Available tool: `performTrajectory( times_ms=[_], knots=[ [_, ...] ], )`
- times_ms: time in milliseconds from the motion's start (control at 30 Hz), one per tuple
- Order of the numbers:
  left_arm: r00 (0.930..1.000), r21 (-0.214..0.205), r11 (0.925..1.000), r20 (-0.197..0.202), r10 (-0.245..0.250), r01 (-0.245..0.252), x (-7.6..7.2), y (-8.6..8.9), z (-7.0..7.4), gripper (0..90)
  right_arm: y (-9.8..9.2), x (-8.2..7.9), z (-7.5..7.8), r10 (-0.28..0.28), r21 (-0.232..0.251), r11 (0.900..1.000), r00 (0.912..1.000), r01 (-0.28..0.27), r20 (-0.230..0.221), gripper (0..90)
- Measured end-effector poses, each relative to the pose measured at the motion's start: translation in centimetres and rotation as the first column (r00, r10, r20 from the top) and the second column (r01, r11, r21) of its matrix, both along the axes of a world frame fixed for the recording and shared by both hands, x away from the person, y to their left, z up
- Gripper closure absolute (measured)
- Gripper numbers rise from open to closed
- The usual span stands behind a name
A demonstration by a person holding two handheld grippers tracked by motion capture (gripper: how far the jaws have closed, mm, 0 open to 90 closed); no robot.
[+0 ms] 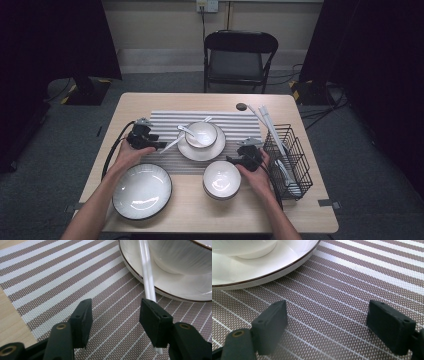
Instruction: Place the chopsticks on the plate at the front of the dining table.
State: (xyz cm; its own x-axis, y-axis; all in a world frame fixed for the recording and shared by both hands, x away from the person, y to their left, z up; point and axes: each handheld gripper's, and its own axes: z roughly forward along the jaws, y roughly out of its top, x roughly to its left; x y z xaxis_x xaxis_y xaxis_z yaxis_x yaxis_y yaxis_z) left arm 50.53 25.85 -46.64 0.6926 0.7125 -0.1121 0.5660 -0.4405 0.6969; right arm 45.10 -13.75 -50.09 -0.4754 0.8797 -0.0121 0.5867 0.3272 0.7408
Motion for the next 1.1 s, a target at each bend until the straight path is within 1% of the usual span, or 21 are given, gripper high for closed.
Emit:
performTrajectory(
  times_ms=[300,433,500,533,600,633,667,867,900,933,967,1033,1100],
  knots=[
    [1.0000,-0.008,1.0000,-0.004,0.002,-0.002,-0.2,-0.2,0.1,38.2,0.0,0.0,0.0,0.002,-0.002,1.0000,1.0000,-0.002,0.001,16.2],
    [0.9999,0.010,0.9999,-0.015,-0.006,0.006,-0.4,-0.6,0.2,36.4,0.0,0.0,0.0,0.002,-0.002,1.0000,1.0000,-0.002,0.001,16.2],
    [0.9999,0.006,1.0000,-0.014,-0.005,0.005,-0.5,-0.7,0.2,35.6,0.0,0.0,0.0,0.002,-0.002,1.0000,1.0000,-0.002,0.002,16.2],
    [0.9997,0.018,0.9998,-0.022,-0.008,0.008,-0.6,-0.8,0.2,35.1,0.0,0.0,0.0,0.002,-0.002,1.0000,1.0000,-0.002,0.001,16.2],
    [0.9998,0.011,0.9999,-0.020,-0.005,0.005,-0.5,-0.9,0.1,34.6,0.0,0.0,0.0,0.002,-0.002,1.0000,1.0000,-0.002,0.001,16.2],
    [0.9998,0.024,0.9997,-0.020,-0.006,0.007,-0.6,-1.0,0.1,33.7,0.0,0.0,0.0,-0.001,0.000,1.0000,1.0000,0.001,0.000,16.2],
    [0.9998,0.013,0.9999,-0.018,0.000,0.001,-0.6,-1.0,0.1,33.6,0.0,0.0,0.0,0.000,0.000,1.0000,1.0000,0.000,0.000,16.2],
    [0.9996,0.017,0.9998,-0.029,-0.006,0.007,-0.7,-1.1,0.2,32.3,0.0,0.0,0.0,0.001,-0.002,1.0000,1.0000,-0.001,0.002,16.2],
    [0.9997,0.026,0.9996,-0.021,-0.014,0.014,-0.8,-1.1,0.2,31.9,0.0,0.0,0.0,0.001,-0.002,1.0000,1.0000,-0.001,0.002,16.2],
    [0.9997,0.026,0.9996,-0.021,-0.014,0.014,-0.8,-1.1,0.2,31.9,0.0,0.0,0.0,0.001,-0.002,1.0000,1.0000,-0.001,0.002,16.2],
    [0.9996,0.040,0.9991,-0.024,-0.015,0.015,-0.9,-1.2,0.3,31.6,0.0,0.0,0.0,0.000,-0.002,1.0000,1.0000,0.000,0.001,16.2],
    [0.9997,0.034,0.9993,-0.021,-0.013,0.013,-0.9,-1.3,0.3,31.1,0.0,0.0,0.0,0.000,-0.002,1.0000,1.0000,0.000,0.002,16.2],
    [0.9998,0.038,0.9992,-0.019,-0.010,0.010,-1.0,-1.3,0.3,30.9,0.0,0.0,0.0,0.000,-0.002,1.0000,1.0000,0.000,0.002,16.2]
  ],
)
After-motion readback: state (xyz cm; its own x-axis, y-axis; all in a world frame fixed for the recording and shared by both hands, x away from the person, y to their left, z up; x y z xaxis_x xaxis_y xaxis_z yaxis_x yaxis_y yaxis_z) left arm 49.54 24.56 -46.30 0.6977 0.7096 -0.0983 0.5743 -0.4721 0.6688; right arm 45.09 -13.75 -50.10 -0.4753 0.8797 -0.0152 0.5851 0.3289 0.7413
